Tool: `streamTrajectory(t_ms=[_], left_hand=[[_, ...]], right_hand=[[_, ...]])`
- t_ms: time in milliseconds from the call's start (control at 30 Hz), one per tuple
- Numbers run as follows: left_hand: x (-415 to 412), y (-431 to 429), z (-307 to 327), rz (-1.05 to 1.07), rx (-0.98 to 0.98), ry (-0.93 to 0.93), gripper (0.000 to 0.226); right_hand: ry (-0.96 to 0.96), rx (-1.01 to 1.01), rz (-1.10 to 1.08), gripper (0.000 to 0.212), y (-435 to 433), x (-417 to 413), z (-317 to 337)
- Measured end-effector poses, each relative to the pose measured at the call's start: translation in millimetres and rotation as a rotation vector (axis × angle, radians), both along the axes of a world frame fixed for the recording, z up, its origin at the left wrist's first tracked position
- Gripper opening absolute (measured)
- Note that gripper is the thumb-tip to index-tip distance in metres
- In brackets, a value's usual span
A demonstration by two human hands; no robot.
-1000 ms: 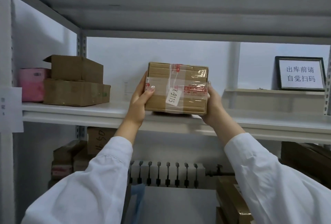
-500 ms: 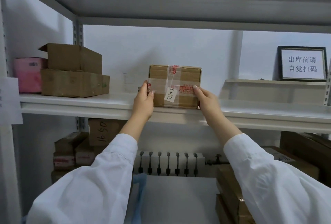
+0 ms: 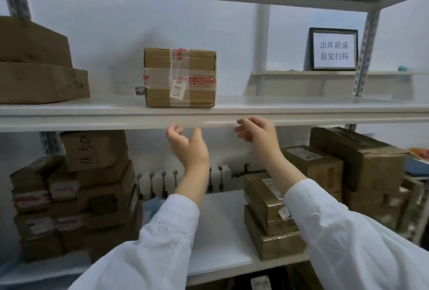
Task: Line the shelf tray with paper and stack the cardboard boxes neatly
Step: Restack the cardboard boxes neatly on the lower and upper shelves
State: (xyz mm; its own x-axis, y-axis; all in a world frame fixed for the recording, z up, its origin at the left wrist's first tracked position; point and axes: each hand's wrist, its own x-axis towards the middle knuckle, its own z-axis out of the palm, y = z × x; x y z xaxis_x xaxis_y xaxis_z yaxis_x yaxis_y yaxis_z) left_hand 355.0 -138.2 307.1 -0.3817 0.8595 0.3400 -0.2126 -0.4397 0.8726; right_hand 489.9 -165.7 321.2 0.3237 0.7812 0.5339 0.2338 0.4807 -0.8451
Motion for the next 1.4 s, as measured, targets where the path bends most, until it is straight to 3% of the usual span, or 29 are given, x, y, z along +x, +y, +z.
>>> streamTrajectory(t_ms=[167,300,467,700,933,1133,1333,1400], left_hand=[[34.7,8.3,-26.6,-0.184,-0.305,-0.021,0.041],[71.2,14.4,-52.1,-0.306,-0.519,-0.057,0.019],[120.0,24.3,-81.0,-0.377,-0.664,-0.065,0.061],[161.7,30.1,-102.1,-0.377,-0.737,-0.055,0.056],[192.1,26.6,-132.6,-0.377,-0.839,0.009,0.051],[208.9,9.2,-157.3,-0.513,-0.967,0.125,0.045],[204.1,18.4,-171.3,-0.567,-0.915,0.116,0.046],[197.3,20.1,-167.2,-0.533,-0.893,0.115,0.049]], right_hand=[[-0.011,-0.277,-0.034,0.015,-5.0,46.4,-28.7],[0.020,-0.443,-0.065,0.026,-3.8,93.0,-58.1],[0.042,-0.556,-0.079,0.029,8.2,136.1,-88.8],[0.015,-0.676,-0.102,0.040,28.3,170.9,-118.8],[-0.024,-0.943,-0.182,0.066,46.8,201.6,-154.8],[0.012,-0.980,-0.140,0.062,54.0,210.9,-170.5],[0.039,-0.965,-0.117,0.051,54.9,209.8,-163.1],[0.050,-0.925,-0.137,0.057,53.0,207.9,-158.8]])
